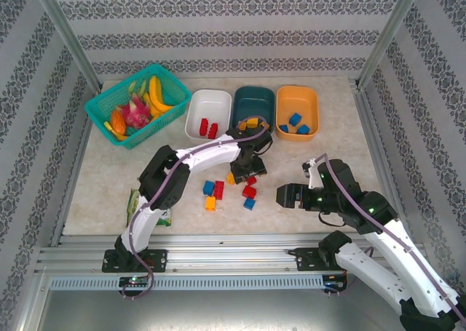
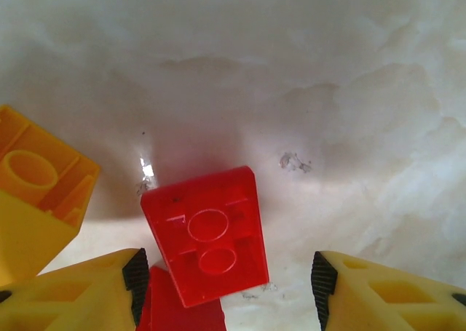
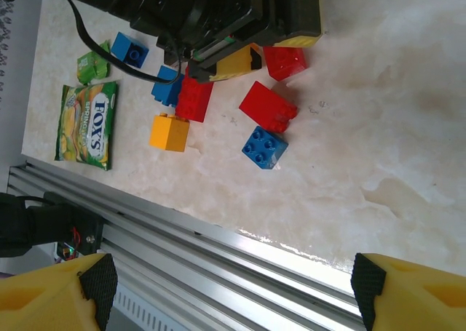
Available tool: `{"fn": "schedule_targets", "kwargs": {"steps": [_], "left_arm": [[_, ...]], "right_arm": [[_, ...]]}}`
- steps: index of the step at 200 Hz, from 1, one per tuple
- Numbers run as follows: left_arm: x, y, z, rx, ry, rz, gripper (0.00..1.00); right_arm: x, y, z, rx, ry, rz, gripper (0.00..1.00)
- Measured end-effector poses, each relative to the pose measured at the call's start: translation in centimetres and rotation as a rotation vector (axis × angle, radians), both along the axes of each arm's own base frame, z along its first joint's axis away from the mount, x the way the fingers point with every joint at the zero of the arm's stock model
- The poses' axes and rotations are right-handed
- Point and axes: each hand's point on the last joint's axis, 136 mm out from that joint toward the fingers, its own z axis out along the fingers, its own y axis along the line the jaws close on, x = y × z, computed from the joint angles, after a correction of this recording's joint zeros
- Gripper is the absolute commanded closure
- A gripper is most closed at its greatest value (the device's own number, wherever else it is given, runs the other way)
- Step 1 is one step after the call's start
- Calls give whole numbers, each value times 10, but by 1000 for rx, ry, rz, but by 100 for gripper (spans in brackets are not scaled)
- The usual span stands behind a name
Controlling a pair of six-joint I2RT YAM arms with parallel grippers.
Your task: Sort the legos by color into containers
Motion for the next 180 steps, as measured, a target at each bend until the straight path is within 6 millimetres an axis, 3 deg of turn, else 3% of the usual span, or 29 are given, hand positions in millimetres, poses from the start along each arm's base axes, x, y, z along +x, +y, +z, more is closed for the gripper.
{"fn": "schedule_targets", "kwargs": {"steps": [45,113,145,180], "left_arm": [[7,-1,-5,23,-12,13,51],[9,1,-22,64,-1,8,54],[13,-3,-18,55,-14,-7,57],[16,-3,-17,61,-28,-26,67]], "right_arm": [[0,0,0,0,1,-1,14],[4,-2,-3,-6,13,-20,14],[8,-2,-6,-13,30,-27,15],[9,0,-5,-7,31,-26,15]]}}
